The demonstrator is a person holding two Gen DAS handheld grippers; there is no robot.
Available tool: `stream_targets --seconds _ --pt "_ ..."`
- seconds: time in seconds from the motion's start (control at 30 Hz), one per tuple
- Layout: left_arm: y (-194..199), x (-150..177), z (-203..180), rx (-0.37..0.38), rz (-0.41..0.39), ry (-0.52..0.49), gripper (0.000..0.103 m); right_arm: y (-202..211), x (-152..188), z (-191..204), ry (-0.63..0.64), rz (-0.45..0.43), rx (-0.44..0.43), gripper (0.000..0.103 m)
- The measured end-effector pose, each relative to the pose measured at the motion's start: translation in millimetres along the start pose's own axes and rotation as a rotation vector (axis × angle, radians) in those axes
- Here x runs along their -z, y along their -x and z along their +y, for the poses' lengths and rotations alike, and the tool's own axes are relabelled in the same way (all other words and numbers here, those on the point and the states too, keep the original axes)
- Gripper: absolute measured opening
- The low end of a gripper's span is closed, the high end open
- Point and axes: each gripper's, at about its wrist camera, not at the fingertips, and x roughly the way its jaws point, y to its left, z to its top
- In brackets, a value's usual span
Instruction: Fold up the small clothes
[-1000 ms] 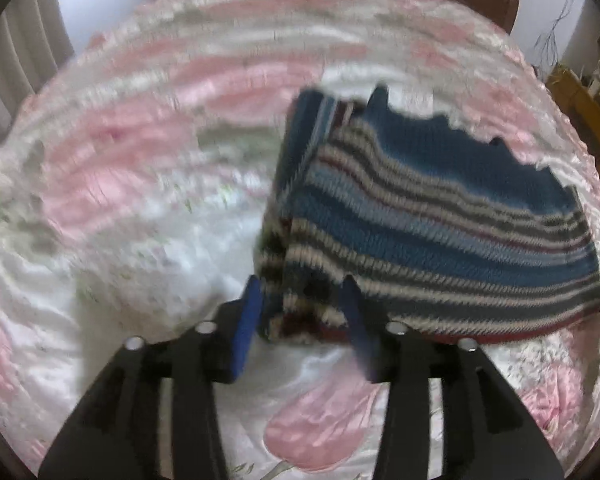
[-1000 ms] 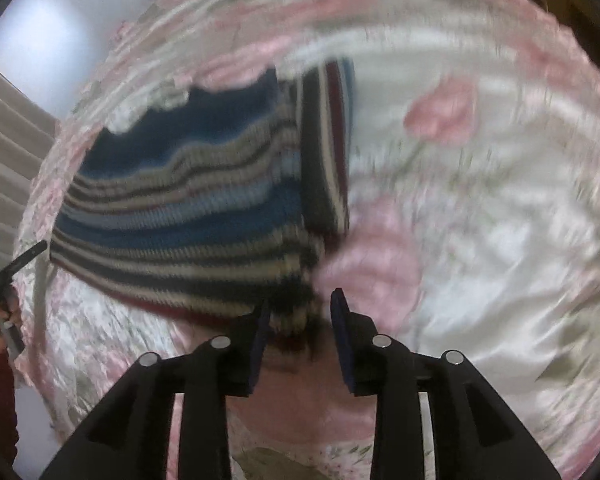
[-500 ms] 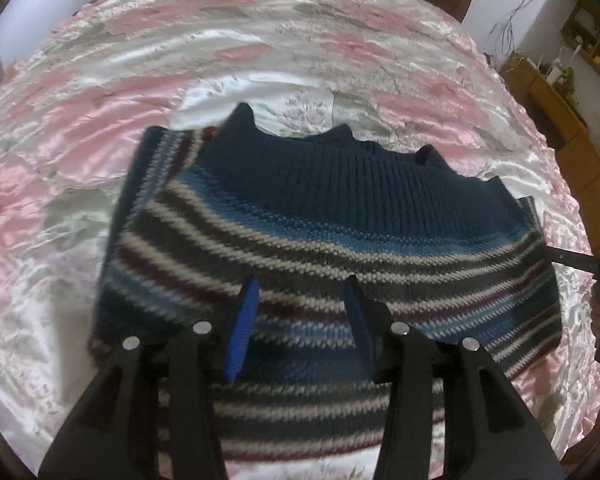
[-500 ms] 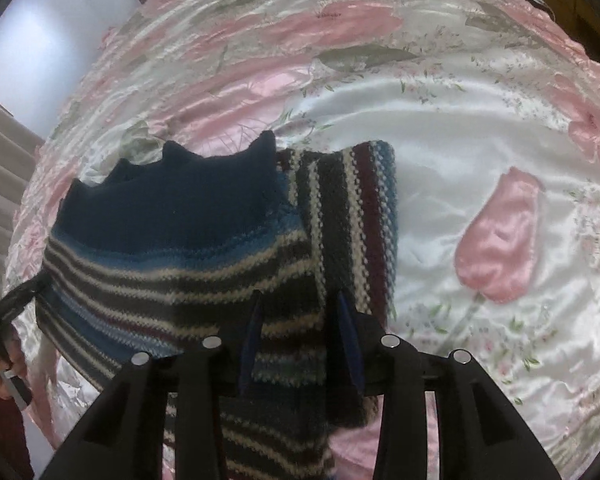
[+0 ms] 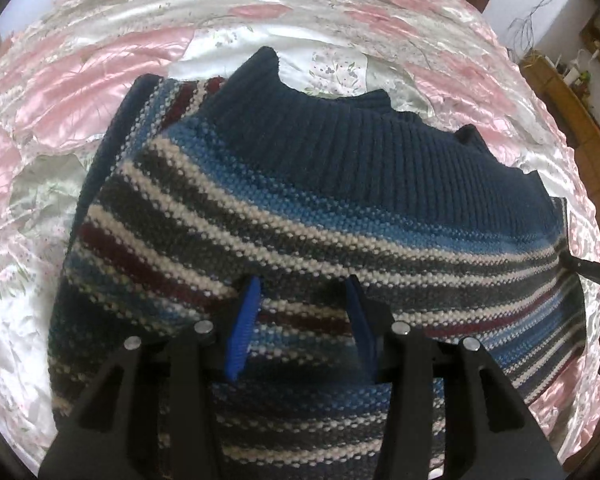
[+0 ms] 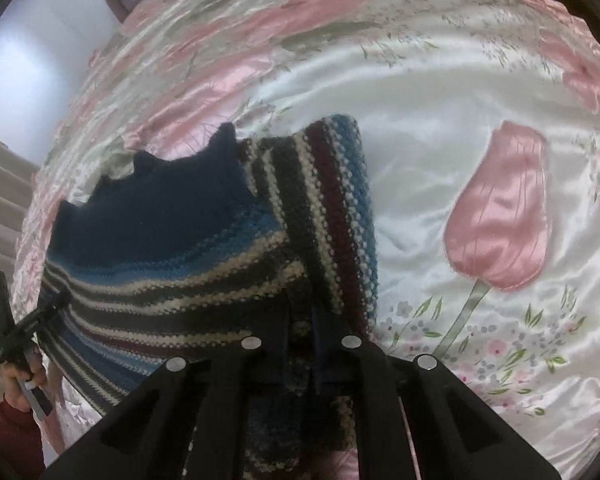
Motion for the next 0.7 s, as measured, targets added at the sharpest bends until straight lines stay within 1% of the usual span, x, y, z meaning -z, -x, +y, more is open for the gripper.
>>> stream_targets --seconds 0.1,0.27,0.33,0.37,0.4,0.43,0.47,0.5,0.6,0.67,0.7 --pt "-1 2 -1 -0.010 -0.010 -0.016 0.044 1 2 -2 -0.004 -0.003 -0.003 0.009" --pt "-1 2 -4 -0.026 -0.012 -0.013 0.044 0 -1 4 -0.007 0.012 0.021 0.010" --pt "-2 0 -5 -0.027 -0.006 -0.008 0.044 5 -1 9 -0.004 0.007 0.027 0.016" --pt "-2 -1 -5 -0.025 0.000 -0.001 0.044 10 0 10 -0.014 -0.001 0.022 0.022" --pt "-1 -3 -5 -0.024 0.003 0.005 0.043 16 2 9 -0.025 -0.009 0.015 0.031" --pt "0 -3 -5 -0.022 0.004 0.010 0.043 25 5 9 -0.038 -0.022 -0.001 0.037" --pt "1 -4 -5 -0.022 0.004 0.015 0.043 33 9 8 -0.046 -0.035 -0.003 0.047" --pt "3 -3 -5 -0.025 0.001 0.020 0.044 40 15 7 -0.048 -0.045 0.003 0.052" --pt "16 5 -8 -0.028 -0.032 0.030 0.052 51 32 0 -0.029 -0.031 0.025 0.053" --pt "24 11 -14 -0.027 -0.054 0.014 0.053 52 40 -7 -0.030 -0.004 0.017 0.054" --pt "26 12 -18 -0.023 -0.056 0.001 0.053 52 43 -9 -0.032 0.010 0.007 0.057"
